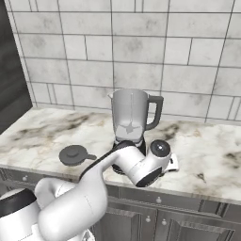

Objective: Open the blender lid, put the kiwi in the blender, close the lid, and start the blender.

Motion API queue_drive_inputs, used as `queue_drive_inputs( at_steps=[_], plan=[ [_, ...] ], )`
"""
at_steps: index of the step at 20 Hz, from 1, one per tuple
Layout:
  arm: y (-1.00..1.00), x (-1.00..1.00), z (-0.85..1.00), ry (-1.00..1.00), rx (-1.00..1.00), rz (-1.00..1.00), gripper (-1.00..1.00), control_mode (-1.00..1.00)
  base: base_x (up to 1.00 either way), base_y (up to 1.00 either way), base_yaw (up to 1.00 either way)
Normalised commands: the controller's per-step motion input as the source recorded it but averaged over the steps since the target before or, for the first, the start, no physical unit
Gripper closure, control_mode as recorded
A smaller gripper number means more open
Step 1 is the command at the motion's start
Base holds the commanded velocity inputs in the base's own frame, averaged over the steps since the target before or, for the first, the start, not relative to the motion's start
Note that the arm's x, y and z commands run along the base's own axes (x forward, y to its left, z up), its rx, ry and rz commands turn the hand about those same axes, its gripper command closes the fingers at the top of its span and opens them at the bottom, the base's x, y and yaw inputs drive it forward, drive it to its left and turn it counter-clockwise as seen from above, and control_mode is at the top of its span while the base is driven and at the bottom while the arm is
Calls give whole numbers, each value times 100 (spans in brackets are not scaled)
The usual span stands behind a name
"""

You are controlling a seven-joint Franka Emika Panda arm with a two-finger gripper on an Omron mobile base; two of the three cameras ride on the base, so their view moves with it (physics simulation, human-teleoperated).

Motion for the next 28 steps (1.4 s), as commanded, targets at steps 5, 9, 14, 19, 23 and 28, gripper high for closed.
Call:
queue_drive_inputs(
  at_steps=[5,9,14,19,23,28],
  plan=[
    [-2,26,-6,0,0,1,-100,-100,0,0,0],
    [-4,14,-8,0,0,1,-100,-100,0,0,0],
    [-12,8,-11,0,0,3,-100,-100,0,0,0],
    [-18,12,-8,0,0,5,-100,-100,0,0,0],
    [-15,15,-6,0,0,5,-100,-100,0,0,0],
    [0,16,-12,0,0,3,-100,-100,0,0,0]
  ],
)
